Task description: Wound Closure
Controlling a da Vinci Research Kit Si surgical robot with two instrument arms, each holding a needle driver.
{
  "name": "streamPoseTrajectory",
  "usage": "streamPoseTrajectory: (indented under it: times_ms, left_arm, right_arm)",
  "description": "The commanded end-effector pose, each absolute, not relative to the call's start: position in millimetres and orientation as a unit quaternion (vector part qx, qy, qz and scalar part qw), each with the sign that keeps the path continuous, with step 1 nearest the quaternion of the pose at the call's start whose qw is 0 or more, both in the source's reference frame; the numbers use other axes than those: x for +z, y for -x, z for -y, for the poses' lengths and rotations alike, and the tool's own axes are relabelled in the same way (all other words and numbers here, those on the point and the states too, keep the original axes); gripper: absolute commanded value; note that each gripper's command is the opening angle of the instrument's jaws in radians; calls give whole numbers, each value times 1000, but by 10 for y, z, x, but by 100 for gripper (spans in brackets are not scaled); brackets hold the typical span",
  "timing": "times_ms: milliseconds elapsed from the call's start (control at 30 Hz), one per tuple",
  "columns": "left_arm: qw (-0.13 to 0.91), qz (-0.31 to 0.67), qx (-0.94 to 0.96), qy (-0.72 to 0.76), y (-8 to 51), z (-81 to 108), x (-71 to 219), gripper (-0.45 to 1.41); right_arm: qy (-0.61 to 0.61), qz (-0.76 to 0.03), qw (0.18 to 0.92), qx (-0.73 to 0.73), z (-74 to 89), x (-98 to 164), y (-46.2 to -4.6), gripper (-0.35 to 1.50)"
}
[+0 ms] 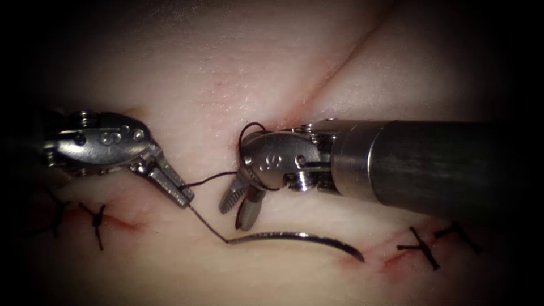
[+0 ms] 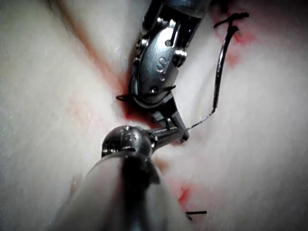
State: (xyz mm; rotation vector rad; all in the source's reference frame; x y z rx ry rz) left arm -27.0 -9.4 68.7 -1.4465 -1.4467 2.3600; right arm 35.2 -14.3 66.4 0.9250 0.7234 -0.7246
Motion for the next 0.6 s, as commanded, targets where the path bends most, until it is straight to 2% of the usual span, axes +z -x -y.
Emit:
streamPoseTrajectory:
  times_ms: [33,600]
  left_arm:
    - [9,464,756,463,275,100,693,-45]
    - [31,455,770,447,284,153,697,-45]
  right_arm:
    - [-430,-333,769,-335,144,666,-355,-35]
    - [-406,-441,757,-261,84,653,-341,-35]
